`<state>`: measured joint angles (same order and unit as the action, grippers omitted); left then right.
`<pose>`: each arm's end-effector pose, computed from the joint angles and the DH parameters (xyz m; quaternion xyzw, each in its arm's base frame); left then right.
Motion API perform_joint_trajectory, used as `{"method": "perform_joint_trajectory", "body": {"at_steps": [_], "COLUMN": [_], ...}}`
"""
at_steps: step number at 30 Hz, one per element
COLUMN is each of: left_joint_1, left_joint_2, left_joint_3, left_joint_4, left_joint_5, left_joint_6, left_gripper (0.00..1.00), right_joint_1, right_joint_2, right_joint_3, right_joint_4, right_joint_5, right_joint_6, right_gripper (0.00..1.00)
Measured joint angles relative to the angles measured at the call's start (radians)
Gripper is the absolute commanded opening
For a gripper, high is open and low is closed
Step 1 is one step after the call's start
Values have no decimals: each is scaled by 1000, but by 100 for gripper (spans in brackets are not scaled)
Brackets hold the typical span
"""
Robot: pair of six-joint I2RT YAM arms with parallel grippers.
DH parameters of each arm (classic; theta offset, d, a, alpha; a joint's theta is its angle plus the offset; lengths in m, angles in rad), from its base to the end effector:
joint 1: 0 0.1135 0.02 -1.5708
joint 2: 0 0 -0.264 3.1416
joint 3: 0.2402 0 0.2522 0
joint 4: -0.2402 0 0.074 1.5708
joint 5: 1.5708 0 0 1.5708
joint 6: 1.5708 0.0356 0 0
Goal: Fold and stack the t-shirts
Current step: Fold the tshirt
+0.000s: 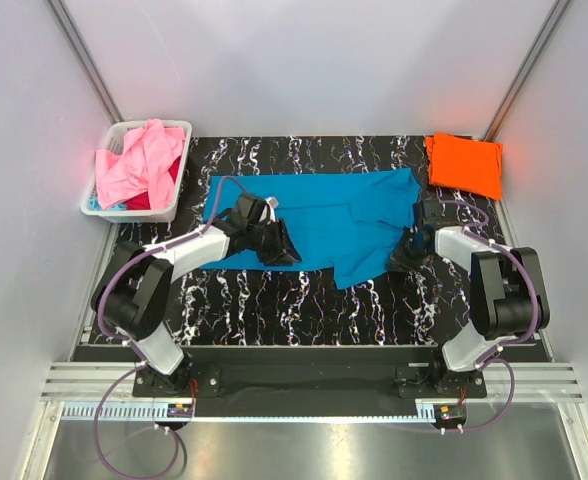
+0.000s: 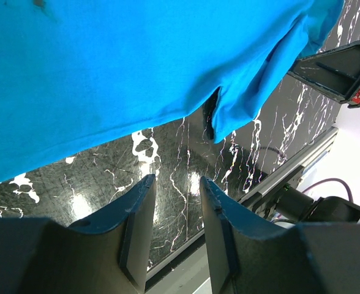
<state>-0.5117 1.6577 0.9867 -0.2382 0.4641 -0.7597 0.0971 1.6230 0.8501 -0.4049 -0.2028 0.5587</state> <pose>0.2861 -0.1790 0.1877 -0.0397 0.9226 -0.3627 0.1252 0.2906 0.0355 0.1485 0.2040 0.9544 0.1565 0.1519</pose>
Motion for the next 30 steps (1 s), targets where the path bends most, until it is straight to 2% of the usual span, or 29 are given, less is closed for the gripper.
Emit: {"method": "perform_joint_trajectory", "body": {"at_steps": [16, 21, 30], "left_joint_1": [21, 24, 36], "left_joint_2": [-24, -79, -212], "left_joint_3": [0, -13, -146], "left_joint_4": [-59, -95, -198], "left_joint_5": [-63, -167, -386], "left_joint_6": [11, 7, -75], "left_gripper": [39, 39, 39], "right_joint_1": [0, 0, 2], "right_joint_2": [-247, -308, -563], "right_joint_3": [-43, -68, -136], "right_joint_4": [-109, -148, -284], "right_joint_5": [3, 2, 1], "right_joint_6": [28, 42, 83], "right_gripper": [0, 0, 0]}}
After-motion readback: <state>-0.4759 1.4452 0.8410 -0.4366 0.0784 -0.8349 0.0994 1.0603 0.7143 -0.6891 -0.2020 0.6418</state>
